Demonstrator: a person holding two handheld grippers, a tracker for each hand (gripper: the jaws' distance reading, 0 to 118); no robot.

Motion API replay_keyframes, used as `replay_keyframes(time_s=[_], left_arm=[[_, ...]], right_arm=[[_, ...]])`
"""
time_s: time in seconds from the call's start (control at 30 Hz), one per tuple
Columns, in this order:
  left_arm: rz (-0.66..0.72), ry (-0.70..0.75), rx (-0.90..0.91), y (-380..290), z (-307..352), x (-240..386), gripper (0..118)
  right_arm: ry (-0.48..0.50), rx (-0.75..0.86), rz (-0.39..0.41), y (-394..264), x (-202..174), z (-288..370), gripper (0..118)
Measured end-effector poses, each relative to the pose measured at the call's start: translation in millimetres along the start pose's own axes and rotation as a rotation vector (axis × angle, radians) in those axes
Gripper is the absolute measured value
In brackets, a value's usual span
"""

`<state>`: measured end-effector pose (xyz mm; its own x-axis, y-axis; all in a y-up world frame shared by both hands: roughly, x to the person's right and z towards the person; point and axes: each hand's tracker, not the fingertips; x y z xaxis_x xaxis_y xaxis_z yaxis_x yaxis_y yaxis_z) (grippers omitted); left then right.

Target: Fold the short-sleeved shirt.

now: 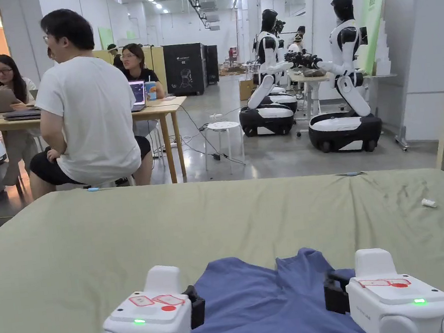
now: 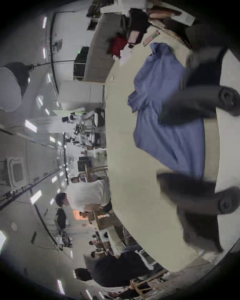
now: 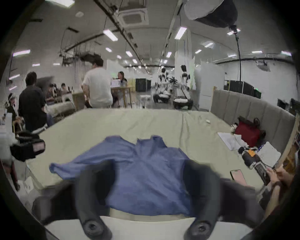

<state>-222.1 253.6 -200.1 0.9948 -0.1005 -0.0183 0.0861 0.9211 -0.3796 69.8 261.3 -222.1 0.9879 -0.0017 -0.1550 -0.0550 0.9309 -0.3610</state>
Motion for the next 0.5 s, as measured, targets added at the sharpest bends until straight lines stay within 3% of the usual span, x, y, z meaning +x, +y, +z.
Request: replay_keyframes(time_s=[0.03,0.23,0.37,0.5], left_arm=[[-0.037,0.025,0.003,-2,1,3,0],[0.034,0.0,-0.029,-10,0,-29,0],[0.153,0.026,-0.227,-17,-27,-85,0],[0.172,-0.004,-0.413,-26,-68,-125,0]], right_arm=[[-0.007,-0.001,0.014,-4,-2,-4,1],[0.008,0.008,0.036,-9,-9,-12,0],[0.033,-0.011,0.054,-13,-16,-36,0],[0.066,-0.033,0.055,-16,-32,-57,0]])
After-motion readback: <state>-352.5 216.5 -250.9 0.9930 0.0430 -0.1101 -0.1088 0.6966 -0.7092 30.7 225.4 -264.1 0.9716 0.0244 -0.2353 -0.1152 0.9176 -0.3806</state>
